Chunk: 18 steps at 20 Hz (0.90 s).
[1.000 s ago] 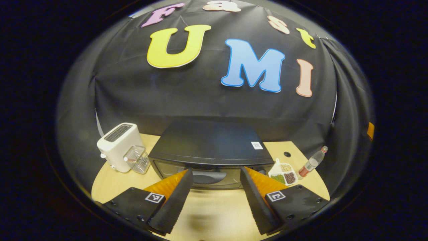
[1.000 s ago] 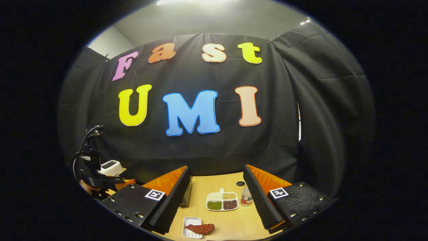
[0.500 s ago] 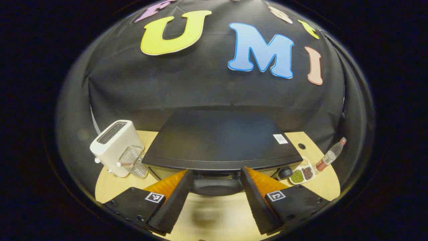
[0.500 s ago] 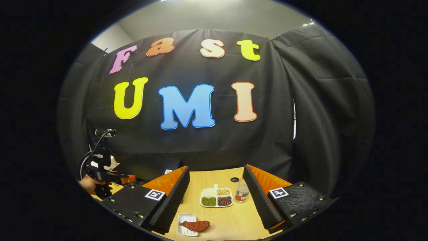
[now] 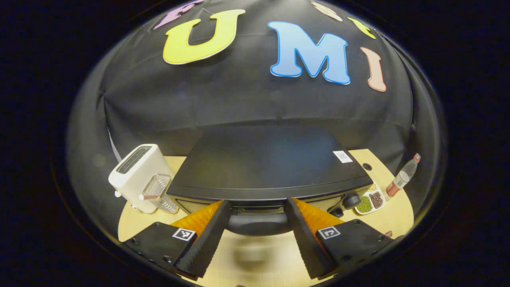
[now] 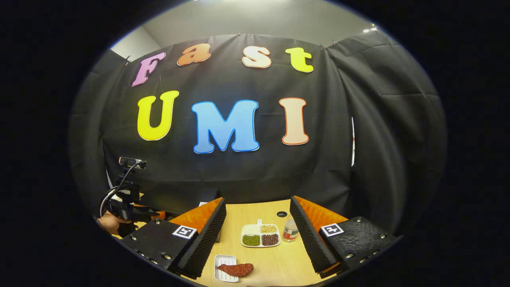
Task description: Open the electric oven with the left hand, put the food in, and close the electric oven.
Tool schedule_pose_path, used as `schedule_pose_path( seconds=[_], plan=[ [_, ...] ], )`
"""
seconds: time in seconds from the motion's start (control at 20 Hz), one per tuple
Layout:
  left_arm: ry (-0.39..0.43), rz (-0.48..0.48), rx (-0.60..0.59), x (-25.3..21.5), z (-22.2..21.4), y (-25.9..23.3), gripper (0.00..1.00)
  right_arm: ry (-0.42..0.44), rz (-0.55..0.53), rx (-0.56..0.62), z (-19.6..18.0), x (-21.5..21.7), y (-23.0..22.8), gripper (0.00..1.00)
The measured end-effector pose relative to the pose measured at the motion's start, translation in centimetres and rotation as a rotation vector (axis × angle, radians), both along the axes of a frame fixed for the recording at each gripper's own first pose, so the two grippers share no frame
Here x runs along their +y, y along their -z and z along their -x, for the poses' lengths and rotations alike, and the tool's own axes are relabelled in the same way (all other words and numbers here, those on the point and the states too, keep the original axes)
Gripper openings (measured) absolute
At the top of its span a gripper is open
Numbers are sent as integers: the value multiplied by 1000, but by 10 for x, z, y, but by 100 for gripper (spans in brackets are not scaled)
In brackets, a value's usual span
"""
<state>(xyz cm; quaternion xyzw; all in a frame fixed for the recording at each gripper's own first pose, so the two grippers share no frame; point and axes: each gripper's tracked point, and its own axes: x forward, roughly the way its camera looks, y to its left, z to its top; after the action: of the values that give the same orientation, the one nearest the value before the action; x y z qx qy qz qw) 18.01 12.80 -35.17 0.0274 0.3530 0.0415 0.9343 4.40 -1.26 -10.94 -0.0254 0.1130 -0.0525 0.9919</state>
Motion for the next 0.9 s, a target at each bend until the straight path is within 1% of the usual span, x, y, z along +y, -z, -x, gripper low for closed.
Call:
schedule_pose_path(
  seconds=[0.25,0.3,0.45,0.5,0.55,0.6,0.65,0.7,0.75,0.9],
  plan=[
    [4,11,-7,-3,20,2,99,-20,0,-17,-3,8,-6,98],
    [7,10,-6,-3,25,3,96,-26,-2,-18,-4,10,-8,98],
    [9,25,2,-4,39,6,99,-61,-30,-33,-2,21,-15,98],
    [7,31,6,-4,44,9,96,-72,-45,-42,-2,25,-19,98],
    [6,36,13,-4,49,11,99,-77,-51,-53,-2,27,-22,98],
    [3,50,18,-5,54,15,96,-77,-48,-61,-1,27,-26,98],
    [-4,55,42,-6,62,21,99,-79,-41,-68,1,28,-27,98],
    [4,44,31,-6,66,21,100,-80,-32,-72,2,29,-29,98],
    [15,34,39,-6,68,26,99,-81,-21,-74,4,30,-30,98],
    [16,28,40,-7,81,30,100,-78,-4,-71,8,29,-30,98]
  ],
)
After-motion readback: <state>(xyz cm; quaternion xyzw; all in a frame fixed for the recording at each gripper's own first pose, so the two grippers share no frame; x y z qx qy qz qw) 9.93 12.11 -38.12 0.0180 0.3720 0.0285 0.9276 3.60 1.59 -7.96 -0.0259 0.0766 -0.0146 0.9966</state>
